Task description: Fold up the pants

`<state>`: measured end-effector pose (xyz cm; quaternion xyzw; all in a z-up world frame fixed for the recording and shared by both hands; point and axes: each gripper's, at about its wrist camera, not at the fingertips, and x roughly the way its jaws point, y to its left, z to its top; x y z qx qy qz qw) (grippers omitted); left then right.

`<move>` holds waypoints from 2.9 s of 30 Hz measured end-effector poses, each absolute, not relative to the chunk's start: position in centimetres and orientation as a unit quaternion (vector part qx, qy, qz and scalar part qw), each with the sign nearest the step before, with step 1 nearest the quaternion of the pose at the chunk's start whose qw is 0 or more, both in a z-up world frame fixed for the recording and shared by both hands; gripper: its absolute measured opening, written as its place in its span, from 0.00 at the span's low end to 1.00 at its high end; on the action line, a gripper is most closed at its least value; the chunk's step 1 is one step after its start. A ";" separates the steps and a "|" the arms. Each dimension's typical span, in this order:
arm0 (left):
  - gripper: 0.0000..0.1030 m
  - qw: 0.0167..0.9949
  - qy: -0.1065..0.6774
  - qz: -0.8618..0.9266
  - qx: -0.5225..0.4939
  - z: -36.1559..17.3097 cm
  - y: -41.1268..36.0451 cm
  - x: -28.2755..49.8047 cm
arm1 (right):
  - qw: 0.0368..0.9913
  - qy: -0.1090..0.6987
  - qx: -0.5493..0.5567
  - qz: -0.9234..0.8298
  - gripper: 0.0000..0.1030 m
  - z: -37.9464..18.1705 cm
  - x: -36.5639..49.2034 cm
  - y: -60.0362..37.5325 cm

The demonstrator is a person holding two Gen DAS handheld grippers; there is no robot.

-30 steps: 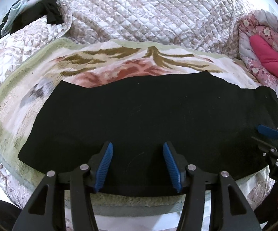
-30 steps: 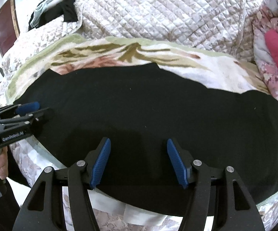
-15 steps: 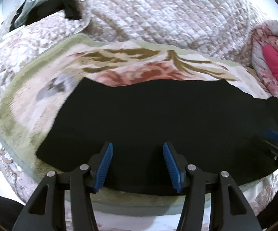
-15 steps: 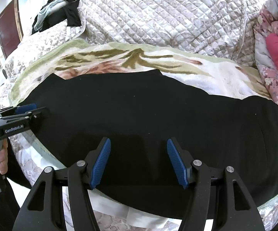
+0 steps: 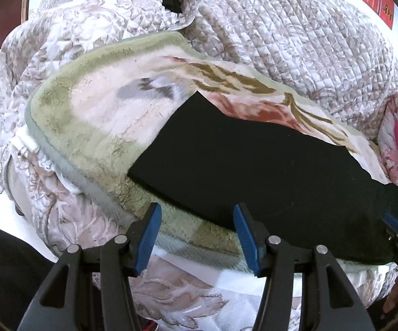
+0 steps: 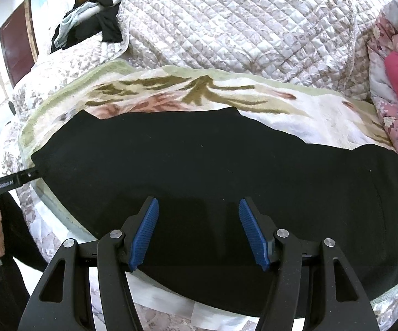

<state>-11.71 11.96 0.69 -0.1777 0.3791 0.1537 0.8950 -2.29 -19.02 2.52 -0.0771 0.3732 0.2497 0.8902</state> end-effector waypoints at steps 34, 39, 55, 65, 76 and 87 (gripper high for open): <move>0.08 0.931 0.340 0.022 -0.134 6.7 6.5 -4.6 | 0.904 0.369 0.005 0.217 0.59 4.2 -1.2 -22.4; 0.08 0.931 0.342 -0.059 -0.111 7.6 0.7 -2.5 | 0.909 0.372 0.037 0.186 0.59 4.4 -0.6 -24.5; 0.22 0.875 0.418 -0.219 -0.110 3.3 -6.4 -2.9 | 0.901 0.393 0.095 0.157 0.59 3.8 0.5 -27.4; 0.36 0.910 0.378 -0.145 -0.096 6.3 -1.2 -2.1 | 0.868 0.417 0.137 0.231 0.59 3.0 1.4 -26.1; 0.36 0.909 0.403 -0.066 -0.087 3.2 2.2 0.5 | 0.836 0.460 0.134 0.268 0.59 0.8 6.4 -21.7; 0.36 0.904 0.410 -0.053 -0.108 2.3 3.5 1.0 | 0.814 0.472 0.196 0.275 0.12 -0.6 8.0 -22.8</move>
